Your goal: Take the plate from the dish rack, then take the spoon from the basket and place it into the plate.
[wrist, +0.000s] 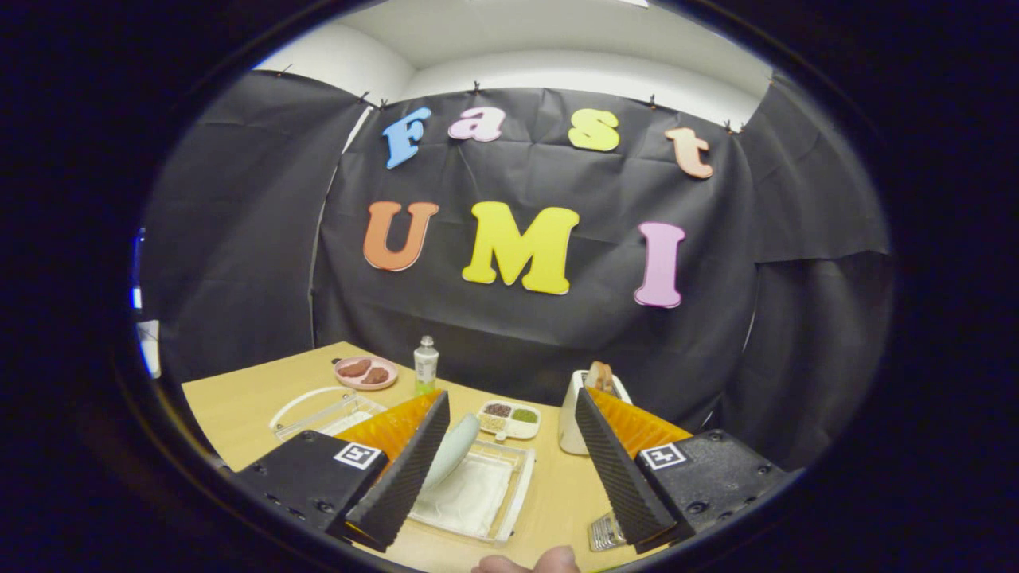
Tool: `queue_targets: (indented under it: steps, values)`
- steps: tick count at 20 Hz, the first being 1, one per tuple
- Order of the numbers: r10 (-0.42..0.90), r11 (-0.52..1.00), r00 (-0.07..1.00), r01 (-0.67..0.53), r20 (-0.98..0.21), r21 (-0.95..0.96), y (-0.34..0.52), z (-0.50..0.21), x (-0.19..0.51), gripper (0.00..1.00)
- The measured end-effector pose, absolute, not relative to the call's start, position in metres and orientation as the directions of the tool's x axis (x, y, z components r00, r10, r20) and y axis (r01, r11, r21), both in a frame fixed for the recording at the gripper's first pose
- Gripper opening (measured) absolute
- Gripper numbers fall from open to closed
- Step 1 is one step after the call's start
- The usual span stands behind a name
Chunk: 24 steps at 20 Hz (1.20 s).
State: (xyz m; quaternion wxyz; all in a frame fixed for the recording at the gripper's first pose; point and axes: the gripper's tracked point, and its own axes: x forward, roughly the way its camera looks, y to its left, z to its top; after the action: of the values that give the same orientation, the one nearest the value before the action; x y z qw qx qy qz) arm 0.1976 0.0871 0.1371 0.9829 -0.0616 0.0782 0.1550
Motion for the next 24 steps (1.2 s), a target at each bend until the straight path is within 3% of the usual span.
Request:
queue_targets:
  steps: [6, 8, 10, 20, 24]
  values:
    - [0.348, 0.922, 0.835, -0.386, -0.427, -0.004, 0.134, 0.118, 0.241, 1.0]
    - [0.365, 0.923, 0.759, -0.371, -0.539, 0.103, 0.148, 0.1, 0.248, 1.0]
    - [0.313, 0.941, 0.726, -0.327, -0.612, 0.094, 0.142, 0.088, 0.262, 1.0]
    - [0.264, 0.961, 0.506, -0.208, -0.821, 0.18, 0.168, 0.014, 0.284, 0.99]
    - [0.258, 0.965, 0.438, -0.16, -0.861, 0.208, 0.179, -0.005, 0.284, 0.93]
